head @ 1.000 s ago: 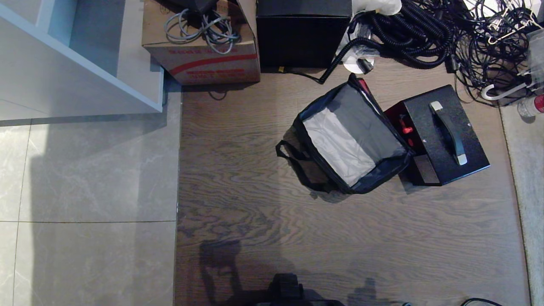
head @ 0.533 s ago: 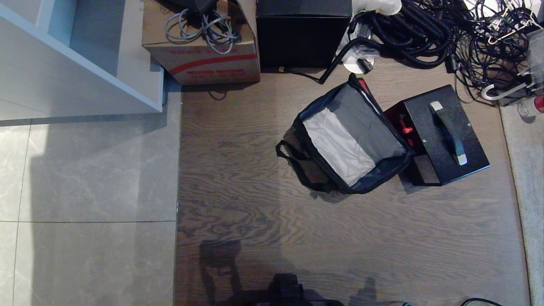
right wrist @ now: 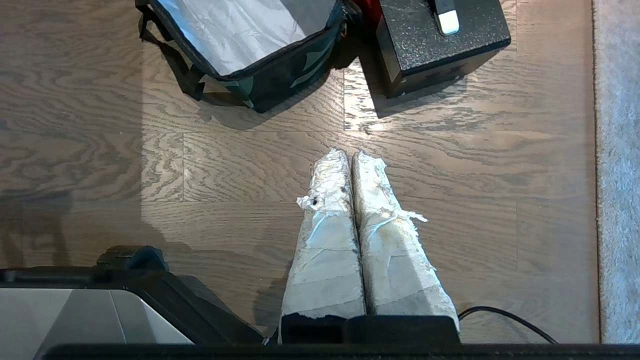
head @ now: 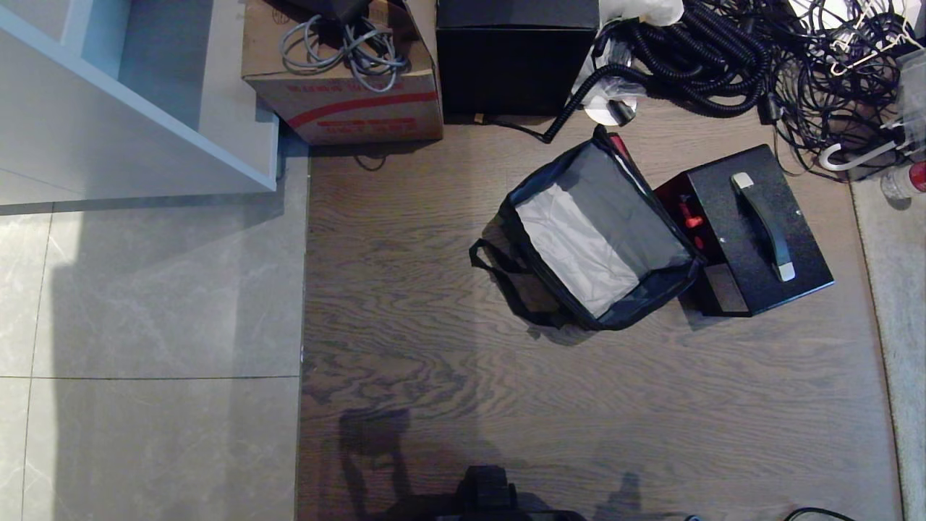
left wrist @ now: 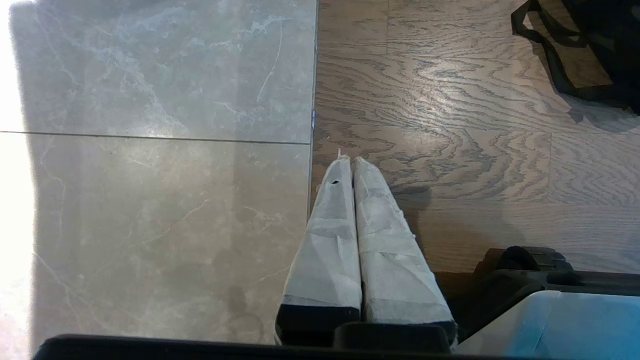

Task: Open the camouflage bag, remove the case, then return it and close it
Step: Grip the handle again

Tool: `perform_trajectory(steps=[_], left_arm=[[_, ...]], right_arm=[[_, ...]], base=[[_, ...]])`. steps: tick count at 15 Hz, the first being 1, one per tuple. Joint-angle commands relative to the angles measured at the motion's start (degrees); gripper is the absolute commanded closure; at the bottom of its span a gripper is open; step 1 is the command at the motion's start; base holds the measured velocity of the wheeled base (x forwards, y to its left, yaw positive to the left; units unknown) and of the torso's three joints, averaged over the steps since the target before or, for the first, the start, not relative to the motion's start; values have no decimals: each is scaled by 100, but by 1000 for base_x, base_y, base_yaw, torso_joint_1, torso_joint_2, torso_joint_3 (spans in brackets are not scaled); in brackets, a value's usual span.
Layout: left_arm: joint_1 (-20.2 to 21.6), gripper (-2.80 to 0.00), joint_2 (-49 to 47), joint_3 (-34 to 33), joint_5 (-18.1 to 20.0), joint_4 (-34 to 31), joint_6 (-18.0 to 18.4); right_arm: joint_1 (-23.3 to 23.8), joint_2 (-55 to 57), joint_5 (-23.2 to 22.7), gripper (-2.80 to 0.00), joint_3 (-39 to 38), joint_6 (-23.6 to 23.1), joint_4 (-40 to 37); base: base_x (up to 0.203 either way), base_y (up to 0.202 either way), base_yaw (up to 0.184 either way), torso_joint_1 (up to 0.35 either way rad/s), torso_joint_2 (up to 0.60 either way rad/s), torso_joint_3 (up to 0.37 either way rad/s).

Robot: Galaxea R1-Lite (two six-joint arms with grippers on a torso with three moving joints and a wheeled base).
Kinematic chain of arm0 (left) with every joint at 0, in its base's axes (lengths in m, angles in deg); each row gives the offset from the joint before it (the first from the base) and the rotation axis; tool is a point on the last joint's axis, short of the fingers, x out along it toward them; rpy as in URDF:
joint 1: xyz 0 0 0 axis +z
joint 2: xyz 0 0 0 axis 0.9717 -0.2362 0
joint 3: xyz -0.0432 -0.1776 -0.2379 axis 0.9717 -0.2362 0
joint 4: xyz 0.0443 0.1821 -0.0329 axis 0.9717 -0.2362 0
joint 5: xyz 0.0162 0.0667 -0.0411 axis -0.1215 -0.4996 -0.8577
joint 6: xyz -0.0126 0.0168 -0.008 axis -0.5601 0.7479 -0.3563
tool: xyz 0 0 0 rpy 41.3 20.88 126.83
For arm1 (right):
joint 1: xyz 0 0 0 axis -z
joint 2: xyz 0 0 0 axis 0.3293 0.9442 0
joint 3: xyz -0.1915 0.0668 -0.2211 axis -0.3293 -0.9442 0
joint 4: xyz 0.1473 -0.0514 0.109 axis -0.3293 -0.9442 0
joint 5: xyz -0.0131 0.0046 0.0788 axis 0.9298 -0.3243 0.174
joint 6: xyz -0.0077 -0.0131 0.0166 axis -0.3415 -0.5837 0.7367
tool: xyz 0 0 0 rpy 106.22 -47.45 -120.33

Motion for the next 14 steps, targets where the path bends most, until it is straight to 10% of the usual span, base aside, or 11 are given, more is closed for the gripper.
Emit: perform_trajectory(steps=[1, 14], left_arm=[[0, 0, 0, 0, -3, -1, -4], [0, 0, 0, 0, -3, -1, -4]], right_arm=[[-2, 33, -1, 0, -185, -3, 3], [-2, 33, -1, 0, -185, -3, 3]], base=[[0, 0, 0, 0, 0, 0], [0, 0, 0, 0, 0, 0]])
